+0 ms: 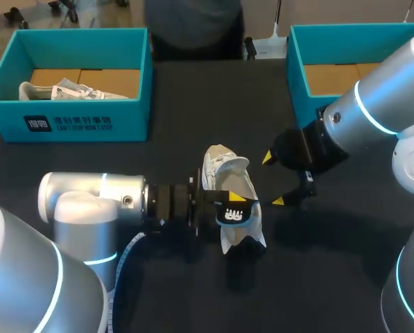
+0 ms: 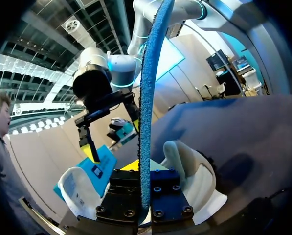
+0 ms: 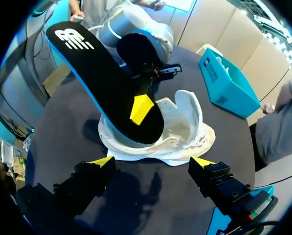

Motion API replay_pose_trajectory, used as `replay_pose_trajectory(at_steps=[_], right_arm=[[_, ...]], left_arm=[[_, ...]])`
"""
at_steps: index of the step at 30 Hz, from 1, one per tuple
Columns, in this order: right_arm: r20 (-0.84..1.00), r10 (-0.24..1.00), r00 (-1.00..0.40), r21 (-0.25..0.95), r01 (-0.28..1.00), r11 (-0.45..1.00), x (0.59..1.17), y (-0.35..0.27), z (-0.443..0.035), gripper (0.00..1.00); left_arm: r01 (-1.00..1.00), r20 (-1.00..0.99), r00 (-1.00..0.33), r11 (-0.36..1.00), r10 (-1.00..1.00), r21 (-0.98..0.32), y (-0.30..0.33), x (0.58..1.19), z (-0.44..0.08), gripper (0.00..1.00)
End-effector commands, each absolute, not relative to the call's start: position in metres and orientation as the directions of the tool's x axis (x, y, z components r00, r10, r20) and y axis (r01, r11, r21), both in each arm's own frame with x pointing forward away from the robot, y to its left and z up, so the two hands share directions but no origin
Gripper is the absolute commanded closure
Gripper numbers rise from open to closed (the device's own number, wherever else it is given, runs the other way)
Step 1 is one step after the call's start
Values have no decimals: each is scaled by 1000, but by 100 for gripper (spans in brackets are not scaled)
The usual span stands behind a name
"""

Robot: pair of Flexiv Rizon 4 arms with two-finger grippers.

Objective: Take the shoe out of the shoebox, open the shoe tongue, remove and reinsert the insole, then place the shoe into the shoebox

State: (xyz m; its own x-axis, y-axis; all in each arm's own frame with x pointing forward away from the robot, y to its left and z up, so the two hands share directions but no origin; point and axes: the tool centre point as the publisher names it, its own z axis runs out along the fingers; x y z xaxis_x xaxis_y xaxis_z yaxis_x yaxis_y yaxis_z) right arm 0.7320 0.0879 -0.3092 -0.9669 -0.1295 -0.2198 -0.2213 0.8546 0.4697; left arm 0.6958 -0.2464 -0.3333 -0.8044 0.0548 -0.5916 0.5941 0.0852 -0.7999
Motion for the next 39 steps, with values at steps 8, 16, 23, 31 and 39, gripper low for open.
replay_pose_trajectory(at_steps=[8, 16, 23, 31, 39], right_arm=[[-222, -127, -967, 465, -219, 858, 731, 90, -310, 0], [-222, -127, -967, 465, -219, 858, 731, 90, -310, 0], [-222, -127, -967, 465, -219, 858, 731, 90, -310, 0], [-222, -127, -967, 465, -219, 858, 731, 90, -310, 0], [-222, -127, -967, 465, -219, 858, 731, 90, -310, 0]], left_arm=[[607, -603, -795, 76, 69, -791, -254, 711, -355, 100], [604, -600, -797, 77, 67, -793, -247, 715, -357, 100], [588, -585, -809, 88, 59, -804, -244, 719, -358, 100], [598, -596, -802, 75, 53, -798, -246, 711, -341, 84], [614, -611, -789, 66, 65, -786, -248, 702, -323, 62]])
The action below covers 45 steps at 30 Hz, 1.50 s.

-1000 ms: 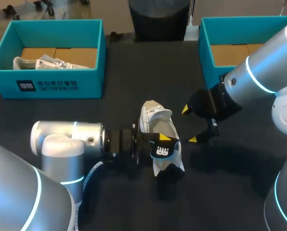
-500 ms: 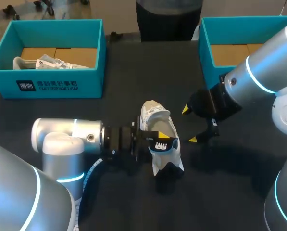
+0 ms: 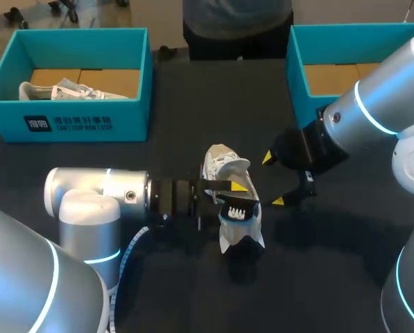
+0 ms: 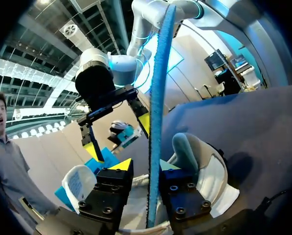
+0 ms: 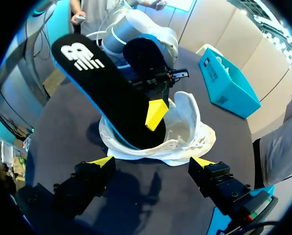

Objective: Take the shoe out of the shoebox, open the shoe tongue, remove and reinsert the insole, then place the shoe into the shoebox

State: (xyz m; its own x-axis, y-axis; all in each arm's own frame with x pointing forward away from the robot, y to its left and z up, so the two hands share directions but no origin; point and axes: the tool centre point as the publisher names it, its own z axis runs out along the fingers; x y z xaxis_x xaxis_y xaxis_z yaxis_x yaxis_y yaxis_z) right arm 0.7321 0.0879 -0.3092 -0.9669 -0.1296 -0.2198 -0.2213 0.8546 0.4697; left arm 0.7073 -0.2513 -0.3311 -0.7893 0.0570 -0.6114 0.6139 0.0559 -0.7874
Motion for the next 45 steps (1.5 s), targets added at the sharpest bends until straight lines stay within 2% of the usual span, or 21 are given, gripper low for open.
replay_pose_trajectory(at_steps=[1, 11, 14, 15, 17, 42, 43, 44, 45], right_arm=[[-222, -127, -967, 465, -219, 858, 731, 90, -310, 0], [-222, -127, -967, 465, -219, 858, 731, 90, -310, 0], [-222, -127, -967, 465, -219, 858, 731, 90, -310, 0], [-222, -127, -967, 465, -219, 858, 731, 90, -310, 0], [-222, -127, -967, 465, -219, 858, 731, 90, -310, 0], [-222, -127, -967, 465, -219, 858, 731, 90, -310, 0], [-222, -127, -967, 465, -219, 858, 731, 90, -310, 0], [-222, -127, -967, 465, -219, 858, 731, 90, -310, 0], [-222, -127, -967, 465, -219, 858, 731, 90, -310, 0]], left_arm=[[614, -611, -789, 67, 65, -786, -247, 701, -321, 62], [581, -580, -814, 98, 47, -808, -233, 682, -311, 62], [551, -549, -834, 117, 53, -826, -233, 678, -315, 75], [553, -551, -833, 114, 49, -826, -234, 677, -316, 89], [540, -538, -841, 119, 45, -833, -235, 677, -321, 100], [541, -536, -841, 176, 77, -823, -242, 720, -359, 100], [540, -535, -841, 173, 78, -824, -243, 718, -357, 96], [543, -538, -839, 163, 76, -824, -243, 715, -354, 81], [545, -540, -838, 160, 76, -823, -243, 713, -352, 78]])
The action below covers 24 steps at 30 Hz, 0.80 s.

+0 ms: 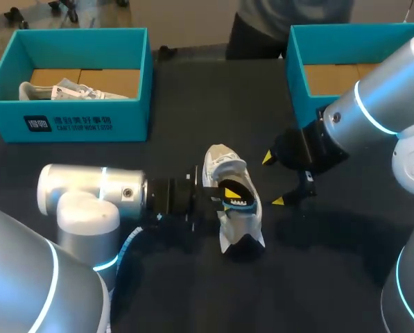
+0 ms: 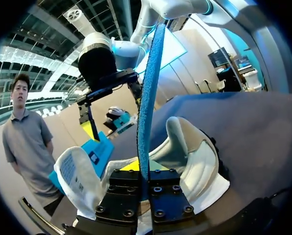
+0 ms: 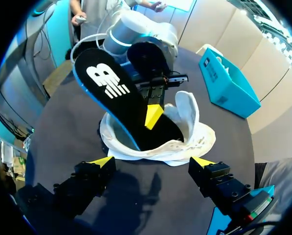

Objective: Take the shoe out of the shoebox, open the shoe tongue, remove and reinsert the insole, then place the shoe into the shoebox

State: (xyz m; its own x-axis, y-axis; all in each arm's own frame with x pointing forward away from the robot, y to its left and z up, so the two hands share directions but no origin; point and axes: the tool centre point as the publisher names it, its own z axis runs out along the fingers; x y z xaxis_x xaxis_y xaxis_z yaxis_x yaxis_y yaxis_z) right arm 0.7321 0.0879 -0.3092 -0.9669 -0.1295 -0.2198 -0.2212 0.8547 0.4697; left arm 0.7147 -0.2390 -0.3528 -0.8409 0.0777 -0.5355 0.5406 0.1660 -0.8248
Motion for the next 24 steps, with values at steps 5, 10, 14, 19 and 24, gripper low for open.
replay_pose_trajectory(at_steps=[5, 10, 14, 19, 24], right_arm=[[-222, -127, -967, 465, -219, 858, 731, 90, -310, 0], [-222, -127, -967, 465, -219, 858, 731, 90, -310, 0], [-222, -127, -967, 465, -219, 858, 731, 90, -310, 0], [-222, -127, -967, 465, -219, 858, 731, 90, -310, 0], [-222, -127, -967, 465, -219, 858, 731, 90, -310, 0]], left_arm=[[552, -547, -834, 137, 71, -823, -243, 702, -340, 73], [556, -551, -831, 127, 70, -822, -242, 689, -332, 75], [549, -544, -836, 138, 77, -824, -242, 687, -332, 87], [545, -540, -838, 146, 74, -826, -243, 687, -333, 100], [556, -552, -831, 158, 73, -816, -246, 693, -339, 100]])
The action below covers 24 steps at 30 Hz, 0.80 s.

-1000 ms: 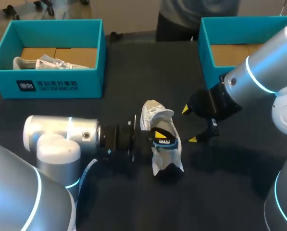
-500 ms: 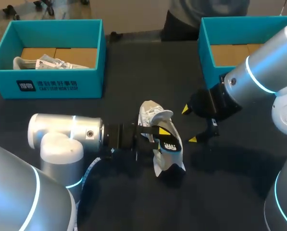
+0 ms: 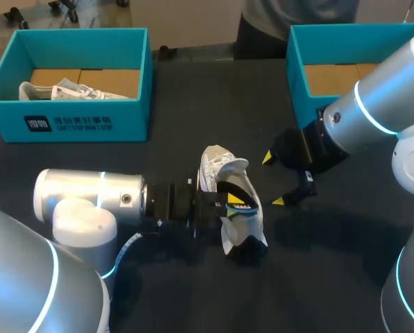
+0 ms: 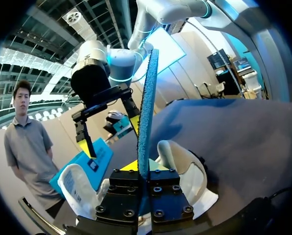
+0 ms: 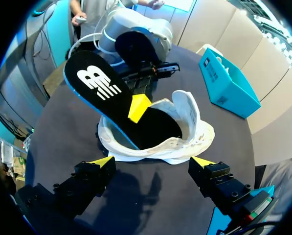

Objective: Take the shoe out of the shoebox, open the shoe tongue, remove and reinsert the insole, then place the shoe into the shoebox

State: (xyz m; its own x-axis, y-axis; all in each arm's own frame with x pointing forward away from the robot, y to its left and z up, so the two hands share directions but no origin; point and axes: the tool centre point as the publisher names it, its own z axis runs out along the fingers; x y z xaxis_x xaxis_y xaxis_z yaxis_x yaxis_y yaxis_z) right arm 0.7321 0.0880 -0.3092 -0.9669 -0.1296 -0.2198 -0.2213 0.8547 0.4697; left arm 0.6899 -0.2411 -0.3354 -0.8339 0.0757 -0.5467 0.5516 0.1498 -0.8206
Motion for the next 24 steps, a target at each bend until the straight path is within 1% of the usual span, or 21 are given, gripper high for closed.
replay_pose_trajectory(at_steps=[1, 8, 15, 16, 17, 20, 24], right_arm=[[-222, -127, -967, 465, -219, 858, 731, 90, -310, 0], [-222, -127, -967, 465, -219, 858, 731, 90, -310, 0], [-222, -127, -967, 465, -219, 858, 731, 90, -310, 0], [-222, -127, -967, 465, -219, 858, 731, 90, -310, 0], [-222, -127, -967, 465, -219, 858, 731, 90, -310, 0], [-222, -127, -967, 465, -219, 858, 731, 90, -310, 0], [-222, -127, -967, 465, -219, 858, 731, 90, -310, 0]], left_arm=[[555, -551, -831, 170, 73, -814, -246, 695, -341, 100], [570, -571, -819, 191, 57, -799, -246, 709, -348, 100], [579, -585, -810, 210, 39, -788, -247, 719, -344, 100], [589, -594, -803, 199, 40, -783, -248, 717, -339, 98], [591, -595, -802, 190, 41, -784, -249, 714, -335, 87], [602, -604, -796, 171, 43, -780, -249, 707, -324, 82], [603, -605, -795, 161, 41, -782, -246, 698, -316, 82]])
